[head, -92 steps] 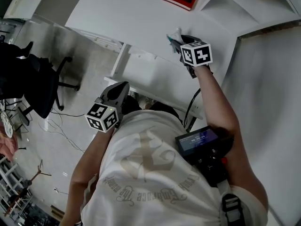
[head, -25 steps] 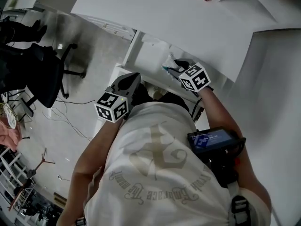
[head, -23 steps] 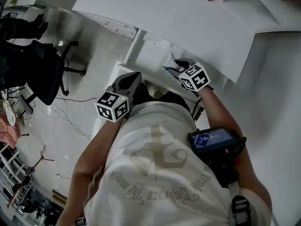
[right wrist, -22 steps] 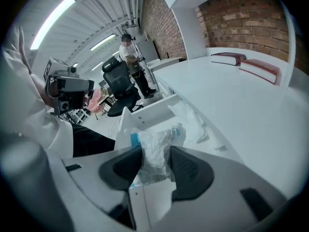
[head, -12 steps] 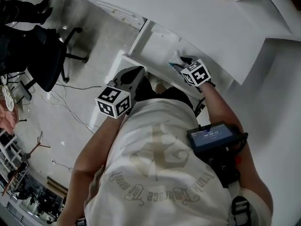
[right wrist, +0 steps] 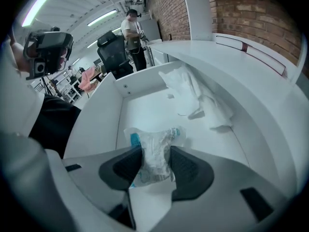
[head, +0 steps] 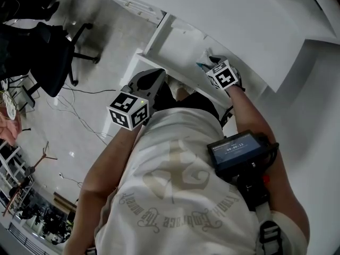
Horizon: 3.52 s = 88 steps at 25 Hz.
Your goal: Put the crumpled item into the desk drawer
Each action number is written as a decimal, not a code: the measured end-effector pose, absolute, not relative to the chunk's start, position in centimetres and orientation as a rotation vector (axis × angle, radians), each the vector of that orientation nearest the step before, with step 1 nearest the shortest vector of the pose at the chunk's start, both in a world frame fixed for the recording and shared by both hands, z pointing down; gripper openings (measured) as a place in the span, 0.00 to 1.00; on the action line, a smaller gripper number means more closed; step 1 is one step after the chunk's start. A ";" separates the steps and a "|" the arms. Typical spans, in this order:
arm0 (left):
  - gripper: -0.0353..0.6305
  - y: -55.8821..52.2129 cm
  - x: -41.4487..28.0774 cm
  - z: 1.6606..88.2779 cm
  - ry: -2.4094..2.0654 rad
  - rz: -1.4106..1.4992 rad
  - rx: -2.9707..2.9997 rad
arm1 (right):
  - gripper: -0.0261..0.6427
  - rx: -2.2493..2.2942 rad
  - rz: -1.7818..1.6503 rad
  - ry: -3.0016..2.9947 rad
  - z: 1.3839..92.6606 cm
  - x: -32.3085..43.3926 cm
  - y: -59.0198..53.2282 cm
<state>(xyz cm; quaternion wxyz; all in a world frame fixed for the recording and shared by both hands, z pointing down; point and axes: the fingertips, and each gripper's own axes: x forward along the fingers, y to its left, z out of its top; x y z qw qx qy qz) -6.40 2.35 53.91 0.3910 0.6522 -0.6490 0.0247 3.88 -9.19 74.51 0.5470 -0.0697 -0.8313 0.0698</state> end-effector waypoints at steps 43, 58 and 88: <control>0.09 0.9 -2.8 53.4 -1.587 0.154 1.755 | 0.42 -0.027 0.198 -2.058 74.5 7.2 -10.5; 0.09 -1.1 -3.4 52.4 -1.442 0.182 1.909 | 0.09 0.257 0.251 -2.113 70.6 9.0 -12.7; 0.09 -7.9 -4.4 46.3 -1.243 0.172 2.305 | 0.08 0.705 0.368 -2.356 56.5 8.4 -13.3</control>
